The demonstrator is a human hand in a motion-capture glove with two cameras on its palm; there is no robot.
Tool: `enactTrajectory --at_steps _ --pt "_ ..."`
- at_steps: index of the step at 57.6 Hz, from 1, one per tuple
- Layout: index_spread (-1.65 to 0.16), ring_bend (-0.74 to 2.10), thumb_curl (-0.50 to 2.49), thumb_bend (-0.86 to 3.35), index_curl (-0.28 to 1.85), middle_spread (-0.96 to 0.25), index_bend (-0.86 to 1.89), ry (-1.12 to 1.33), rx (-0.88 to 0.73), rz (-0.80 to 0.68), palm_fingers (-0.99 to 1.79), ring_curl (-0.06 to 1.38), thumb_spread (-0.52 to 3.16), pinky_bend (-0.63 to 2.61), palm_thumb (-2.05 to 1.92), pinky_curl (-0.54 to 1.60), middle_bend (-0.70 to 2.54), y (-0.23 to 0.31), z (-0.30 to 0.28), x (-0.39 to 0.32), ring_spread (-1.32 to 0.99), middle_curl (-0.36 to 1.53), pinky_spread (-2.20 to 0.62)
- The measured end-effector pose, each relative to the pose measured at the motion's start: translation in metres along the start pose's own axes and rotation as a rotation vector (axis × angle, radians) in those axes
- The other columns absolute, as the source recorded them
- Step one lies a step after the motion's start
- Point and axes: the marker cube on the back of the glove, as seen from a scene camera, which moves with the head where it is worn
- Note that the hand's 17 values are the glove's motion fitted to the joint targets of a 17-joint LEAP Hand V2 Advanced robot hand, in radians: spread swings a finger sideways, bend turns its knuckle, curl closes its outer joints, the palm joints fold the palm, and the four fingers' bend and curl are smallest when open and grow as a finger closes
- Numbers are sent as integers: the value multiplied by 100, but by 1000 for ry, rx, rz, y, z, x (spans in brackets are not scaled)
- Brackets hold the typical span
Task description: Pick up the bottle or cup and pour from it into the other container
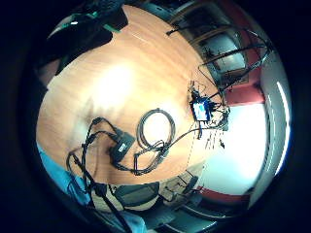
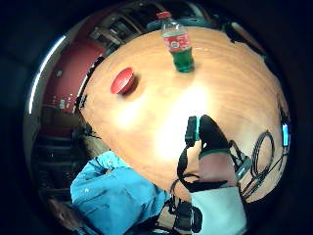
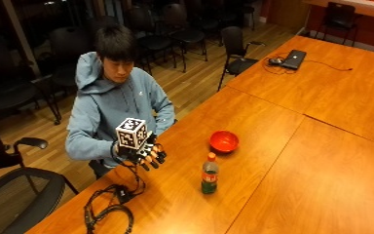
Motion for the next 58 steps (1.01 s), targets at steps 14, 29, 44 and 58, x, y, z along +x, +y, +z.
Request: enactTrajectory --at_steps 14,29,44,58 --pt "-30 39 51 -3 26 1 11 -89 84 45 37 33 104 64 76 33 16 -13 1 32 6 29 23" --pt "-30 43 47 -4 21 3 11 -266 241 43 18 33 99 74 68 34 17 -38 10 37 11 28 25" --pt "-30 43 44 -4 19 5 12 -532 373 41 3 32 95 80 63 34 19 -76 26 22 14 29 26" --pt "-34 41 42 -3 18 6 11 -837 370 52 -5 30 93 80 60 32 18 -122 53 8 15 29 28"
